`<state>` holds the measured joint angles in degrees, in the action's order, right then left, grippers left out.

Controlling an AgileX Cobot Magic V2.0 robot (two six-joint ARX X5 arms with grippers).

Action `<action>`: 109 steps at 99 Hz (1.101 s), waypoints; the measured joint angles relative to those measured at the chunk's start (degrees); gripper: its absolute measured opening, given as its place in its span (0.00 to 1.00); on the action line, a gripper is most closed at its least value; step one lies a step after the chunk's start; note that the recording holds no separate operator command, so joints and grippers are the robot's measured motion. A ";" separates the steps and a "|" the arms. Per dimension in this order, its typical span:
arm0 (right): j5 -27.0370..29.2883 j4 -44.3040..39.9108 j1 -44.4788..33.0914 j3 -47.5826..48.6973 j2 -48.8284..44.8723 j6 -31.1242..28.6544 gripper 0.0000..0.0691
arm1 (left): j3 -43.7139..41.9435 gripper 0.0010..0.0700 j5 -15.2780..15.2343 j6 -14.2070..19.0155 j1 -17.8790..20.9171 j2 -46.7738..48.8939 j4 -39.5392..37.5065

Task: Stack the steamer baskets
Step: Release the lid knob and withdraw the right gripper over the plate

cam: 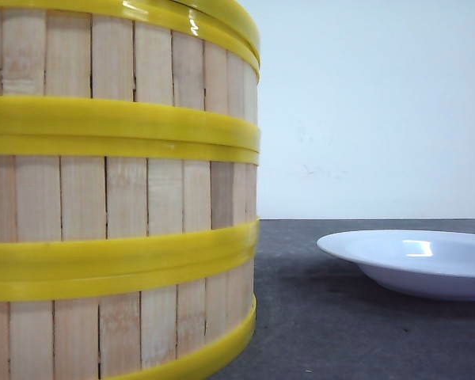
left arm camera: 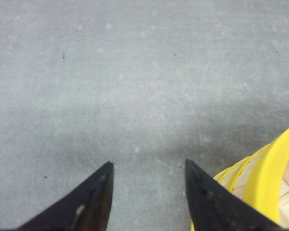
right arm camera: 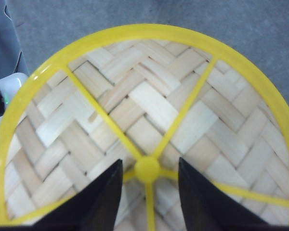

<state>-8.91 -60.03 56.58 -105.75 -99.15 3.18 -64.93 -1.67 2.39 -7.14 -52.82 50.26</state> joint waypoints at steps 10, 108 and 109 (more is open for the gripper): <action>0.33 -1.62 -0.02 -0.90 1.57 -0.04 0.31 | 0.00 0.39 0.00 0.00 0.00 0.00 -0.13; 7.34 0.96 -45.90 39.15 47.89 -3.45 0.31 | 1.73 0.39 0.00 -0.02 0.90 0.70 -2.14; 6.88 1.03 -46.45 39.91 48.37 -3.45 0.31 | 2.05 0.39 0.00 -0.02 0.90 0.83 -2.38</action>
<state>-2.02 -59.00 10.13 -65.84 -50.78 -0.27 -62.87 -1.67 2.37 -6.24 -51.99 47.88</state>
